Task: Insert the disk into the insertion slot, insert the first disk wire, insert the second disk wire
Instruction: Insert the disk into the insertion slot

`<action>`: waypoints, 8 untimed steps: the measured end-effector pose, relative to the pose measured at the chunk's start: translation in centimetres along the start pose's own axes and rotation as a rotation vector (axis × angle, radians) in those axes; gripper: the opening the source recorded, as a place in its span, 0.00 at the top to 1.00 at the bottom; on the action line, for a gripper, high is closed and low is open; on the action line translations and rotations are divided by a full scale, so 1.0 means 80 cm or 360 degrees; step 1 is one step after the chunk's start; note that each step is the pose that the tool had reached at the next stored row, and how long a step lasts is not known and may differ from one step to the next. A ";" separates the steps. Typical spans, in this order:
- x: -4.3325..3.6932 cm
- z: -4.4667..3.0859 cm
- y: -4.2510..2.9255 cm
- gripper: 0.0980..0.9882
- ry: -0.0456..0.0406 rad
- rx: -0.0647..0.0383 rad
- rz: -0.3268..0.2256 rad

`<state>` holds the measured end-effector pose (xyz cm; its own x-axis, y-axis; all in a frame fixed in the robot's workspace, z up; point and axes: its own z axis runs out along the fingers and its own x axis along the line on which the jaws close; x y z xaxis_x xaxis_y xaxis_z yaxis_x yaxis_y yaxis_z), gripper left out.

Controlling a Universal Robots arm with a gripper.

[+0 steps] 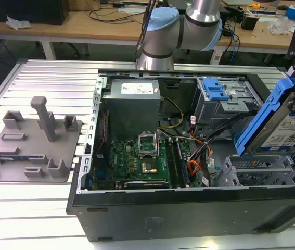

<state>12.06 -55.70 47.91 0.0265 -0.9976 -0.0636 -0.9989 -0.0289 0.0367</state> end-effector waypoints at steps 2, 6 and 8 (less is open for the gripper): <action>0.000 0.0005 -0.0004 0.70 0.0000 0.0000 -0.0006; 0.000 0.0027 -0.0008 0.70 0.0000 -0.0001 -0.0007; 0.000 0.0038 -0.0008 0.70 0.0000 0.0000 -0.0005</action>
<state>12.11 -55.70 47.60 0.0299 -0.9975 -0.0637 -0.9988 -0.0322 0.0368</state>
